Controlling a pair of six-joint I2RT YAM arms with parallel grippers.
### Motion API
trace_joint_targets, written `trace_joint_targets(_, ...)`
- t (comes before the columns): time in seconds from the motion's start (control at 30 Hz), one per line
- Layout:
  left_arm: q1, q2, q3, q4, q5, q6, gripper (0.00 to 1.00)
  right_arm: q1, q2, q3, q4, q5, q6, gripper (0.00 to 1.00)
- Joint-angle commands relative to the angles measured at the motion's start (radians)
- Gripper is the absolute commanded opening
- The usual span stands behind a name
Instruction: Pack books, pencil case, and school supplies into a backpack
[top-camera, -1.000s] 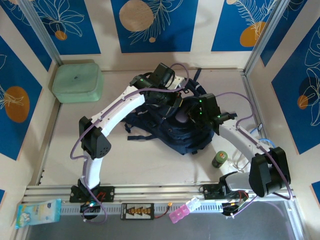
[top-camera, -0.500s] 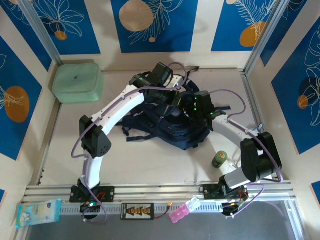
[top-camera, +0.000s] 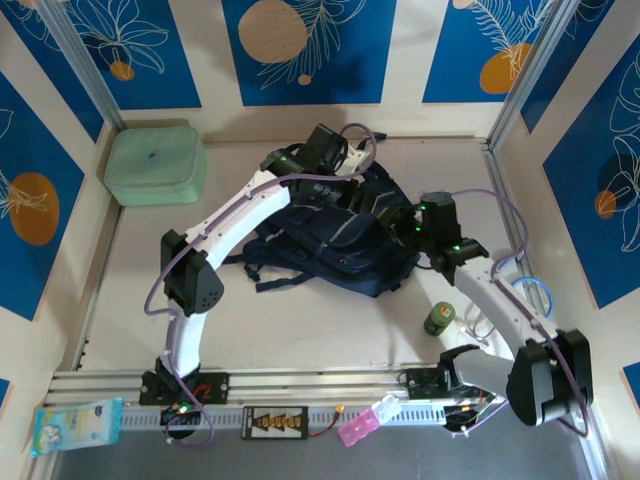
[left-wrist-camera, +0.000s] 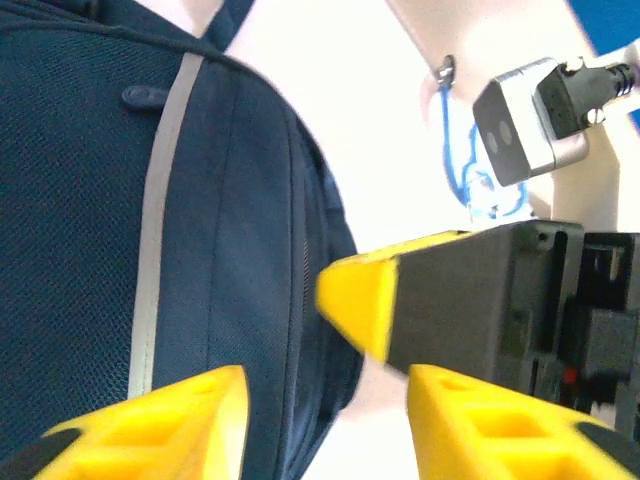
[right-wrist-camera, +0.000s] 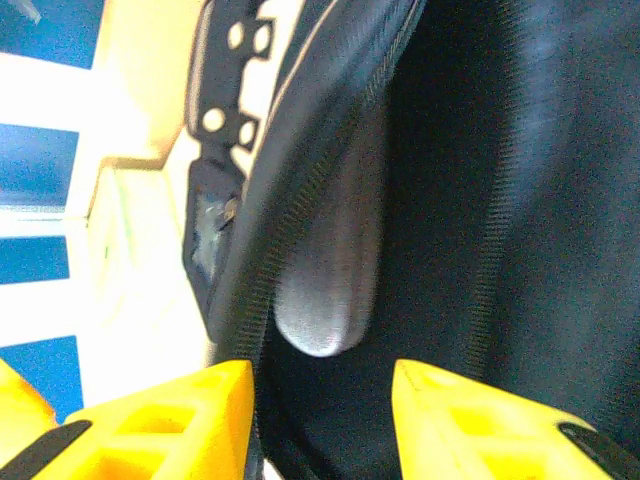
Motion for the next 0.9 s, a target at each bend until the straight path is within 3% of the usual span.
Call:
trace_joint_targets(0.0, 0.042, -0.082, -0.091, 0.120, 0.105, -0.053, 0.58, -0.058, -0.066, 0.000, -0.225, -0.031, -0.063, 0.44)
trace_joint_targets(0.17, 0.128, -0.207, -0.376, 0.310, 0.102, -0.185, 0.70, -0.091, -0.137, 0.023, -0.327, 0.011, -0.126, 0.51)
trace_joint_targets(0.4, 0.253, -0.286, -0.697, 0.365, 0.038, -0.295, 0.69, 0.014, -0.086, 0.072, -0.350, 0.045, -0.155, 0.63)
trace_joint_targets(0.57, 0.267, -0.288, -0.765, 0.396, 0.035, -0.321, 0.65, 0.092, -0.018, 0.106, -0.342, 0.066, -0.145, 0.64)
trace_joint_targets(0.87, 0.269, -0.224, -0.766, 0.449, 0.111, -0.351, 0.41, 0.185, 0.053, 0.145, -0.335, 0.100, -0.137, 0.64)
